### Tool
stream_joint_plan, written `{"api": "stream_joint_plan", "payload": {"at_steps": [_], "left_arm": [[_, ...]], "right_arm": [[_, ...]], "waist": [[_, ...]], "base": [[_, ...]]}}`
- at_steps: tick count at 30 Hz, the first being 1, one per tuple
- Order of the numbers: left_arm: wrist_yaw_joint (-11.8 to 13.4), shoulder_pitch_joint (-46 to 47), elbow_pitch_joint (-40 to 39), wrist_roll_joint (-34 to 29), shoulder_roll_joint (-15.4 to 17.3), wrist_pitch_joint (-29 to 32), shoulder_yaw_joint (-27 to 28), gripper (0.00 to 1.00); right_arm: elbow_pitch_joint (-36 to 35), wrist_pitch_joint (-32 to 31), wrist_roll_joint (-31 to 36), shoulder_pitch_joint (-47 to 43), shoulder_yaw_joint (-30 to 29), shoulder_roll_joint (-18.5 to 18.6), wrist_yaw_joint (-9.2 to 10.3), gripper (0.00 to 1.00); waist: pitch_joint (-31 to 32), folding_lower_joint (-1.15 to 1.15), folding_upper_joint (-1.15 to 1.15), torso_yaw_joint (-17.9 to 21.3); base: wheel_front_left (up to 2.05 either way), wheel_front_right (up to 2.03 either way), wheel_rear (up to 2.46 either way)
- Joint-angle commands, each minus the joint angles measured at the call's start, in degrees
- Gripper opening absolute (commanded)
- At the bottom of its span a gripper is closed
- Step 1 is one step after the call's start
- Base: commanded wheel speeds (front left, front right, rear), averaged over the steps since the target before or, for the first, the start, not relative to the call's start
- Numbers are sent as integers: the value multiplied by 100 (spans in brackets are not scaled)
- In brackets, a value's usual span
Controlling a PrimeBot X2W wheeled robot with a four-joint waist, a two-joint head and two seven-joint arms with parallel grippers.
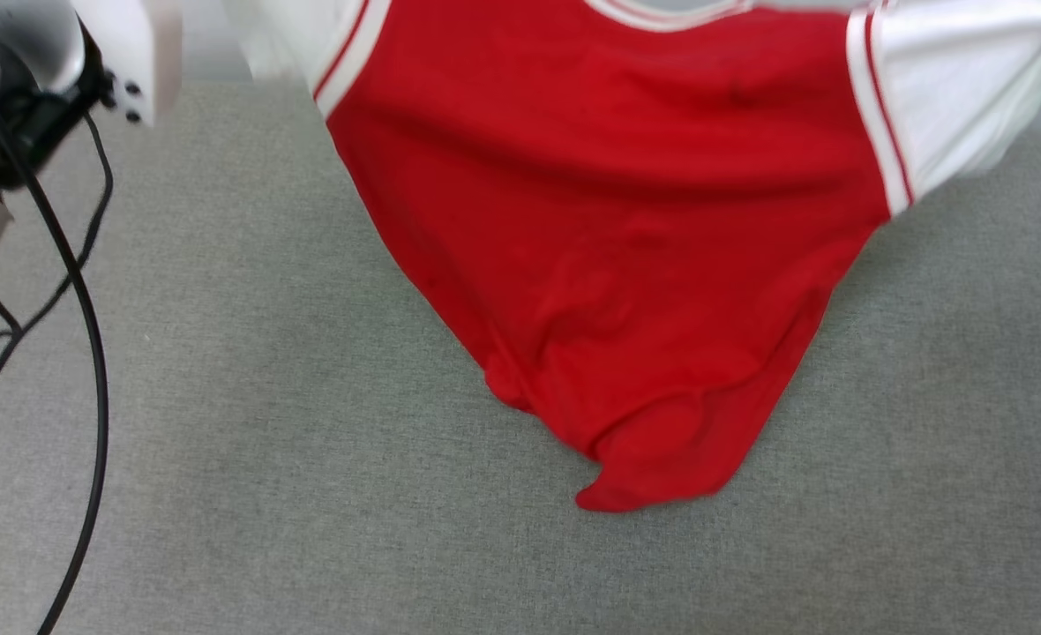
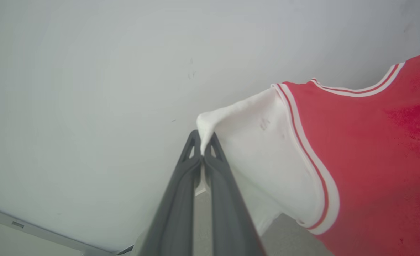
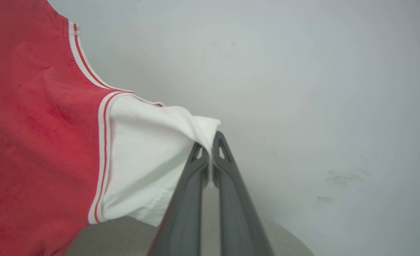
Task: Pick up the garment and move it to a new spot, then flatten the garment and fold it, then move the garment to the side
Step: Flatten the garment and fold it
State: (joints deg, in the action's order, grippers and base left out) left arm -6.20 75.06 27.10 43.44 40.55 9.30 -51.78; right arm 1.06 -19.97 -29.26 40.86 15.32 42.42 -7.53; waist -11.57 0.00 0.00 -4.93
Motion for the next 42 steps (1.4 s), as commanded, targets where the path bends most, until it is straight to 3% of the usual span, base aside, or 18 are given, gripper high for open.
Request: {"api": "stream_joint_plan", "payload": {"at_steps": [1, 7, 16, 30, 36, 42], "left_arm": [[61, 145, -60, -1, -35, -65, 65, 0], [134, 642, -151, -88, -121, -195, 233, 0], [95, 2015, 431, -344, -477, -516, 498, 0], [-11, 4034, 1766, -581, -993, -1225, 782, 0], [-68, 4218, 2230, -546, -1112, -1421, 701, 0], [-110, 3855, 2551, -328, -1152, -1658, 603, 0]], "right_arm": [[31, -28, 27, 261, 6, -47, 8, 0], [233, -201, 121, 1262, 265, -120, 8, 0], [1140, -251, 348, 3391, 704, -500, 8, 0], [2953, 395, 780, 6275, 1074, -1118, 8, 0], [3762, 760, 773, 6882, 1364, -1333, 8, 0], [4203, 1118, 551, 6797, 1822, -1403, 8, 0]], "waist": [[-47, 0, 0, 6], [-363, 0, 0, 58], [-1197, 0, 0, 172], [-2045, 0, 0, 261], [-2375, 0, 0, 265], [-2640, 0, 0, 237]], "base": [[0, 0, 0], [0, 0, 0], [0, 0, 0], [0, 0, 0], [0, 0, 0], [0, 0, 0]]}}
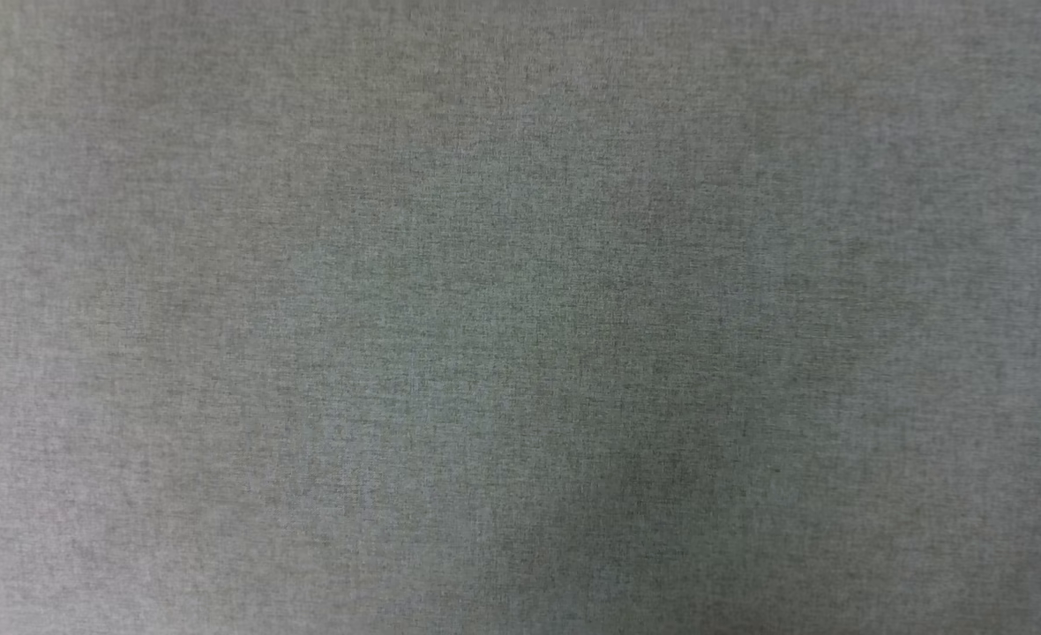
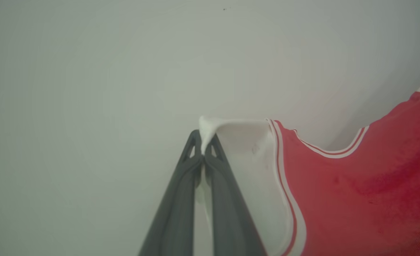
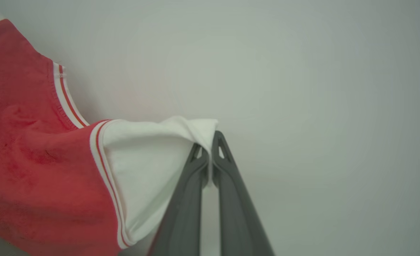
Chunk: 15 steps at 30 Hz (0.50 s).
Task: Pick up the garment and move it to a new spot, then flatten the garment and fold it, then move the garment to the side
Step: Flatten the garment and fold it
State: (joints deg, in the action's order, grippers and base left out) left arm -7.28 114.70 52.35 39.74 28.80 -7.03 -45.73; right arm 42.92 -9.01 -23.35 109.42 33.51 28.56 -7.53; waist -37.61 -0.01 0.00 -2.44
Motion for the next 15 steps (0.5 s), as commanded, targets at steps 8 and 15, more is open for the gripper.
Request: {"api": "stream_joint_plan", "payload": {"at_steps": [8, 15], "left_arm": [[-12, -1125, -82, 471, 99, -468, -233, 0], [-13, -2376, -488, 869, 363, -719, -364, 0]], "right_arm": [[178, 509, -549, -770, 633, 77, 8, 0], [-180, 821, -1138, -1820, 1180, 344, 8, 0]], "waist": [[128, 1, 0, -57], [689, 1, 0, -112]], "base": [[0, 0, 0], [0, 0, 0]]}}
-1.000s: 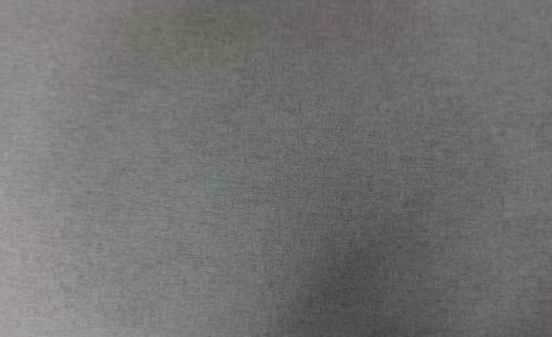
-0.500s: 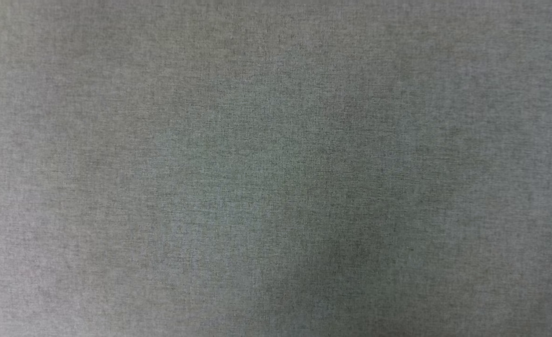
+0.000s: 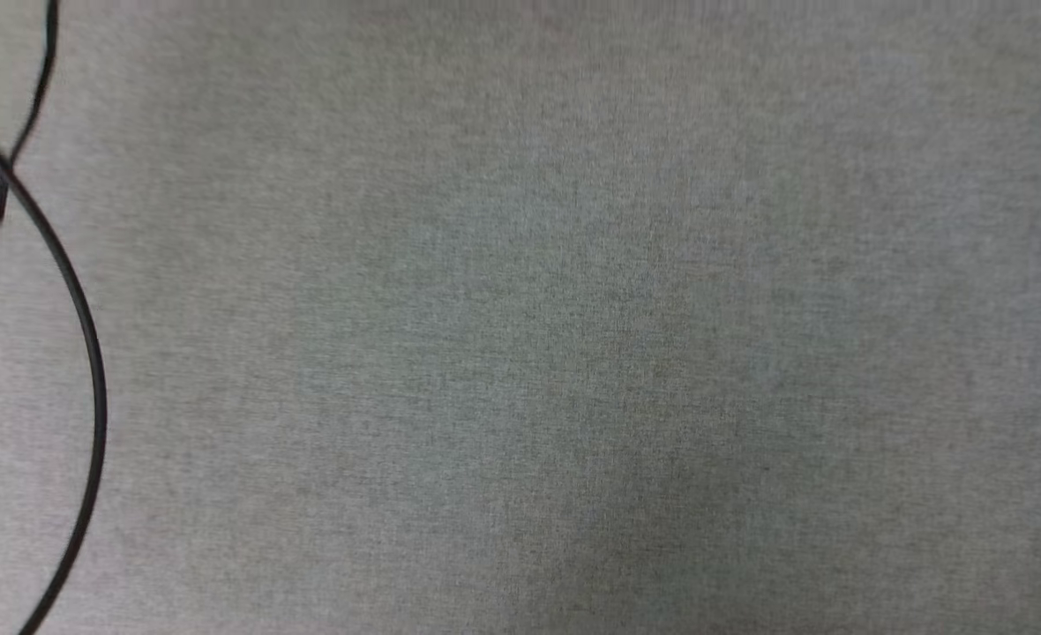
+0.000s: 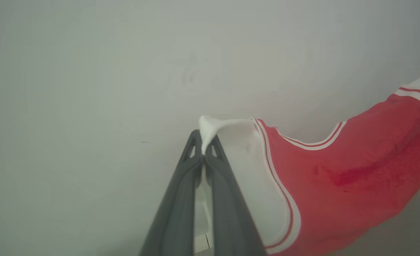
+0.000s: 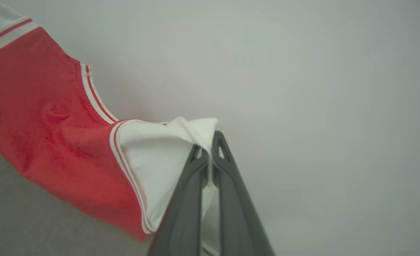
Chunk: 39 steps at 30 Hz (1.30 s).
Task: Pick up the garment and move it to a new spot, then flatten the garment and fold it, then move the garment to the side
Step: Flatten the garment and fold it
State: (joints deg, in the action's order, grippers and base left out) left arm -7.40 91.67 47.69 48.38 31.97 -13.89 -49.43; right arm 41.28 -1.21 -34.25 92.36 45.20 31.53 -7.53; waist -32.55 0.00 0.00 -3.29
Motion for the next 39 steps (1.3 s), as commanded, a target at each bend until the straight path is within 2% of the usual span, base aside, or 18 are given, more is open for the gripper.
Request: {"api": "stream_joint_plan", "payload": {"at_steps": [1, 6, 10, 17, 21, 26, 32, 39], "left_arm": [[-1, -281, -87, 39, 100, -50, -3, 0], [28, -1359, -449, 243, 308, -112, 58, 0], [194, -2383, -864, 413, 493, -132, 127, 0], [755, -4304, -2043, 736, 863, -141, 367, 0], [1078, -5281, -2583, 910, 1077, -142, 495, 0], [1361, -6262, -2949, 1083, 1180, -142, 592, 0], [1541, -7225, -3106, 1290, 1075, -138, 771, 0], [1594, -8175, -3070, 1437, 996, -137, 1037, 0]], "right_arm": [[-102, 72, -133, -297, 77, 85, 8, 0], [-616, 194, -438, -1294, 293, 374, 8, 0], [-1014, 213, -598, -2191, 290, 590, 8, 0], [-1583, 139, -674, -3834, 6, 857, 8, 0], [-1817, 39, -624, -4775, -207, 840, 8, 0], [-2005, -11, -523, -5867, -544, 716, 8, 0], [-2212, -75, -435, -7045, -991, 605, 8, 0], [-2498, -241, -335, -8336, -1518, 441, 8, 0]], "waist": [[277, 0, 0, -17], [758, 0, 0, -22], [1147, 0, 0, 5], [1715, 0, 0, 12], [1946, 0, 0, 40], [2194, 0, 0, 90], [2529, 0, 0, 108], [3004, 0, 0, 168]], "base": [[0, 0, 0], [0, 0, 0], [0, 0, 0], [0, 0, 0], [0, 0, 0], [0, 0, 0], [0, 0, 0], [0, 0, 0]]}}
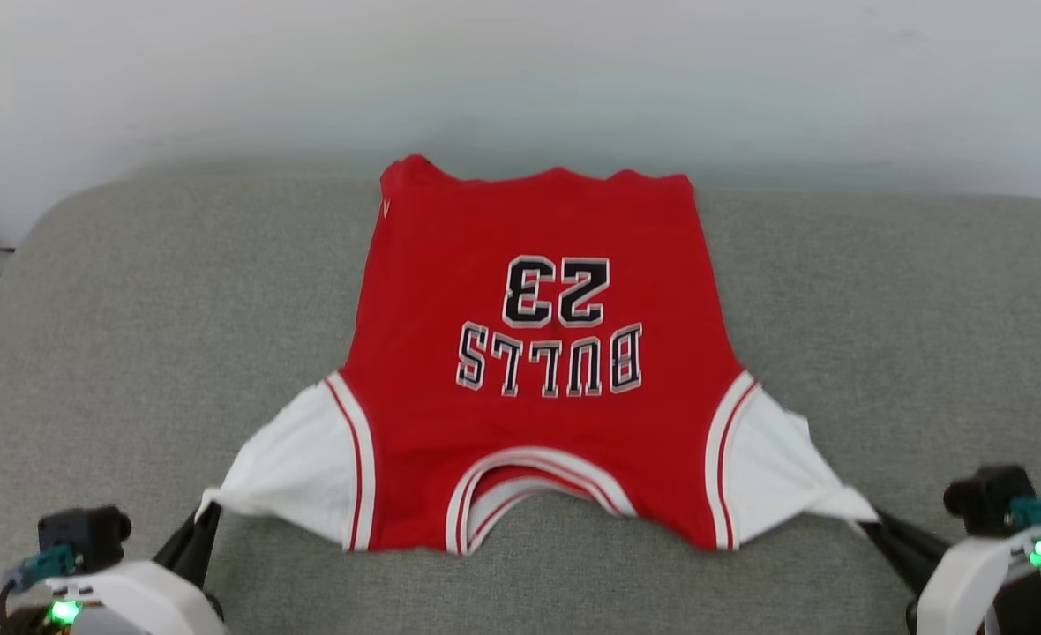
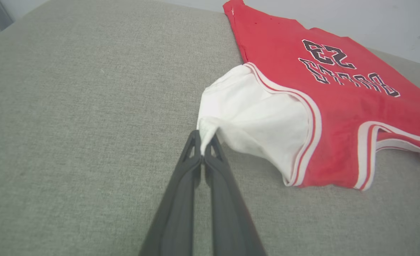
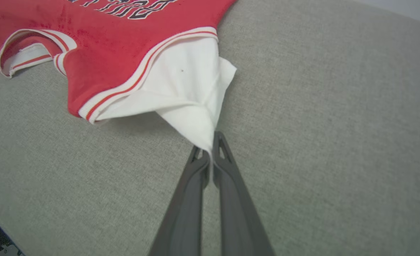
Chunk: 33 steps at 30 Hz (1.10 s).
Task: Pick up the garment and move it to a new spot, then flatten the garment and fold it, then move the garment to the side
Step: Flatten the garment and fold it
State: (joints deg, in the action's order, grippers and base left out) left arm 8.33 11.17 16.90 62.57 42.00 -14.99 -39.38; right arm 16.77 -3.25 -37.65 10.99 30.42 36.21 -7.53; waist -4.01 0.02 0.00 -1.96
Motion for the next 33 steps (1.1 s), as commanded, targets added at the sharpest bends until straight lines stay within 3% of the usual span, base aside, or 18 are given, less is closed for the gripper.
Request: {"api": "stream_joint_plan", "payload": {"at_steps": [1, 15, 23, 24, 25, 26, 33], "left_arm": [[23, -253, -2, 40, -4, -27, 44, 0], [234, -1505, -299, 240, 125, -27, 329, 0], [311, -1799, -466, 195, 3, -28, 543, 0], [321, -1805, -493, 159, -19, -28, 566, 0], [328, -1806, -526, 142, -40, -28, 583, 0], [336, -1805, -554, 101, -55, -28, 607, 0], [392, -1631, -823, -215, -183, -27, 747, 0]], "right_arm": [[-113, -67, 35, -381, -117, -36, 8, 0], [-938, -552, 339, -2522, -1246, -301, 8, 0], [-1276, -721, 514, -3221, -1732, -615, 8, 0], [-1313, -726, 540, -3227, -1788, -677, 8, 17], [-1353, -712, 567, -3212, -1857, -734, 8, 55], [-1390, -692, 594, -3183, -1932, -788, 8, 100], [-1748, -680, 706, -2872, -2591, -889, 8, 100]], "waist": [[210, -2, 0, 40], [489, -2, 0, 48], [447, -2, 0, 39], [443, -2, 0, 39], [439, -2, 0, 38], [435, -2, 0, 37], [381, -2, 0, -86]], "base": [[0, 0, 0], [0, 0, 0], [0, 0, 0], [0, 0, 0], [0, 0, 0], [0, 0, 0], [0, 0, 0]]}}
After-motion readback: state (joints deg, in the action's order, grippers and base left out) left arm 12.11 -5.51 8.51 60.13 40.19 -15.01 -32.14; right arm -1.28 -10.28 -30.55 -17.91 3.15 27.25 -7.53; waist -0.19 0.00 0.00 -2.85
